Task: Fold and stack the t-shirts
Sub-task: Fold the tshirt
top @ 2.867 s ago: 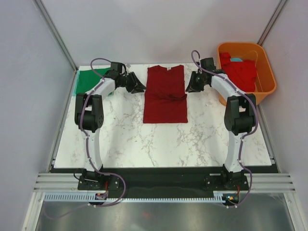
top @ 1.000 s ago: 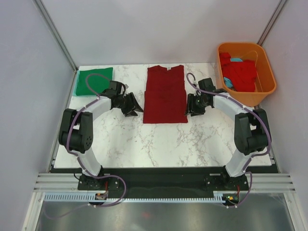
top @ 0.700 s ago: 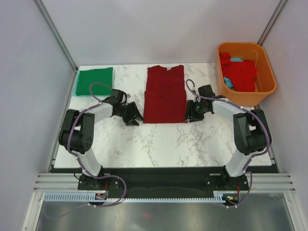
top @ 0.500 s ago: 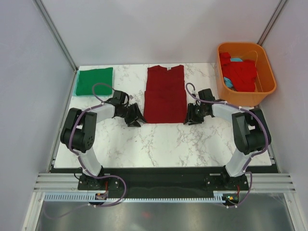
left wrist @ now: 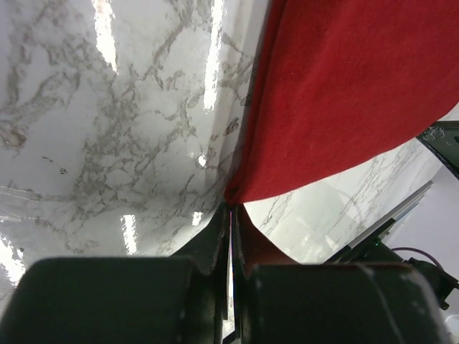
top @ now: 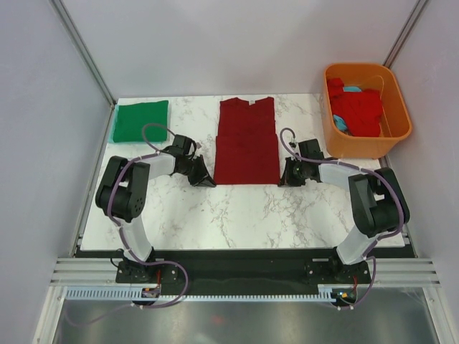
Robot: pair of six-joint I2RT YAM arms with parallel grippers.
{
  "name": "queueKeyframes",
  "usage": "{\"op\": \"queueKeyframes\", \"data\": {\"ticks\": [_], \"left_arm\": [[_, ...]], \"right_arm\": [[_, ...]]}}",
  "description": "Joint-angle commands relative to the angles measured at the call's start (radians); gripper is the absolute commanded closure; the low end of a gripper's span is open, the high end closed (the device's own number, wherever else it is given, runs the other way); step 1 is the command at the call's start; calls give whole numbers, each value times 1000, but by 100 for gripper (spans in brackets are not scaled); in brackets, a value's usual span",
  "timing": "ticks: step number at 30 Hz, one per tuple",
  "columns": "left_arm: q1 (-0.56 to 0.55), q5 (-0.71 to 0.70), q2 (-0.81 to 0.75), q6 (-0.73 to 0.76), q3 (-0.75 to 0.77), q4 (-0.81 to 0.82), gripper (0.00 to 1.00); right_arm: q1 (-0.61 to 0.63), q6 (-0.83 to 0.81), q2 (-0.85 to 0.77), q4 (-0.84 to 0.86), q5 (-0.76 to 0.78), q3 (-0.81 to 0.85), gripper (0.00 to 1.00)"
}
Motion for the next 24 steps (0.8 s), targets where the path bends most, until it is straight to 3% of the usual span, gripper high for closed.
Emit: {"op": "queueKeyframes", "data": {"ticks": [1,7,15,19,20,21,23,24], "left_arm": [[-4,-27,-11,7,-8,20,98],[-16,-37,-108,-26,-105,20,98],[-108,-57,-202,-62,-232,20,98],[-131,-94,-258,-93,-293,22,98],[-136,-99,-271,-102,-303,20,96],[-144,-100,-303,-108,-321,22,85],[-154,-109,-333,-122,-333,22,74],[-162,-109,-365,-122,-338,23,65]], "right_arm": [[-3,2,-23,-35,65,-47,100],[-5,45,-69,-39,79,-151,100],[-3,144,-278,-58,81,-309,100],[0,195,-400,-158,117,-337,100],[0,212,-421,-177,131,-343,100],[-2,226,-437,-191,134,-358,100],[-2,250,-484,-217,125,-378,100],[-2,258,-496,-226,126,-383,91]]}}
